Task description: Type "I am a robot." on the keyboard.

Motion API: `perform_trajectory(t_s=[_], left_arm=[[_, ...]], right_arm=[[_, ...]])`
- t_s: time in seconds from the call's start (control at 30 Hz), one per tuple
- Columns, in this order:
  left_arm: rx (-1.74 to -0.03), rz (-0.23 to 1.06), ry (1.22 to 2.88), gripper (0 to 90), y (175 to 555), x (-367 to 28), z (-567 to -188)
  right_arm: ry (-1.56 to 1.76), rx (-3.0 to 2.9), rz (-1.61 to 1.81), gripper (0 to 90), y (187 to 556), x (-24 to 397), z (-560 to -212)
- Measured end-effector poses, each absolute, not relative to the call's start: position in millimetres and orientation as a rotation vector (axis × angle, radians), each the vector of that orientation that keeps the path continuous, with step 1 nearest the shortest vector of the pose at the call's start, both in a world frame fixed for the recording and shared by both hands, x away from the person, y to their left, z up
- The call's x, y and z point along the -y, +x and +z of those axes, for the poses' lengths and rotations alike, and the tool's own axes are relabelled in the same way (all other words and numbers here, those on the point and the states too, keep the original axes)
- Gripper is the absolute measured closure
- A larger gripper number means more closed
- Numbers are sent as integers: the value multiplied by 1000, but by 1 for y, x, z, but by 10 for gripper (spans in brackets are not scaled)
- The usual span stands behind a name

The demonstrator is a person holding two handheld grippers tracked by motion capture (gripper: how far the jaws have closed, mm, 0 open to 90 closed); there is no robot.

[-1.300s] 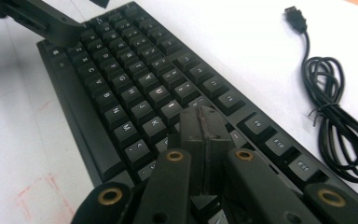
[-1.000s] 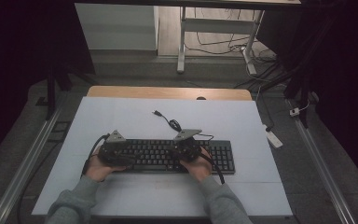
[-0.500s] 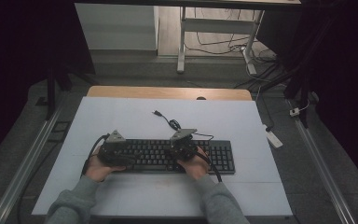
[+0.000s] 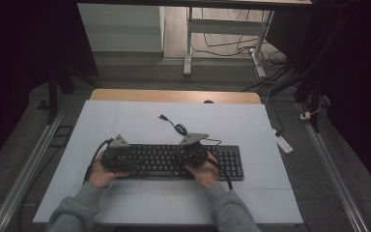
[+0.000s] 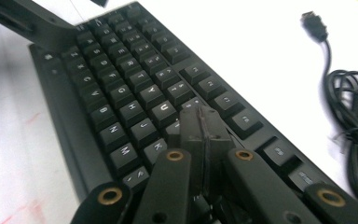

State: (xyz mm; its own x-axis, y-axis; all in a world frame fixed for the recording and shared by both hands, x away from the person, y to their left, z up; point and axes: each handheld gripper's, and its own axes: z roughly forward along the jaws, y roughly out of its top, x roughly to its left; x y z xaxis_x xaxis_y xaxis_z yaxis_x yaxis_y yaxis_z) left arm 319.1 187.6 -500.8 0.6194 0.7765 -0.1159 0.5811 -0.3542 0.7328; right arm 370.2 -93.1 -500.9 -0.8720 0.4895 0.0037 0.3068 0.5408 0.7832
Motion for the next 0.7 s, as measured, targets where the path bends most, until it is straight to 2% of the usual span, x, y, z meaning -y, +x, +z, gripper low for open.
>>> perform_trajectory(t_s=[0.3, 0.7], left_arm=[[-1067, 328, 2071, 285, 319, -187, -501], [-1079, 340, 2065, 291, 320, -188, -501]], right_arm=[[748, -2472, 1267, 638, 353, 141, -493], [804, -2415, 1258, 580, 333, 196, -495]])
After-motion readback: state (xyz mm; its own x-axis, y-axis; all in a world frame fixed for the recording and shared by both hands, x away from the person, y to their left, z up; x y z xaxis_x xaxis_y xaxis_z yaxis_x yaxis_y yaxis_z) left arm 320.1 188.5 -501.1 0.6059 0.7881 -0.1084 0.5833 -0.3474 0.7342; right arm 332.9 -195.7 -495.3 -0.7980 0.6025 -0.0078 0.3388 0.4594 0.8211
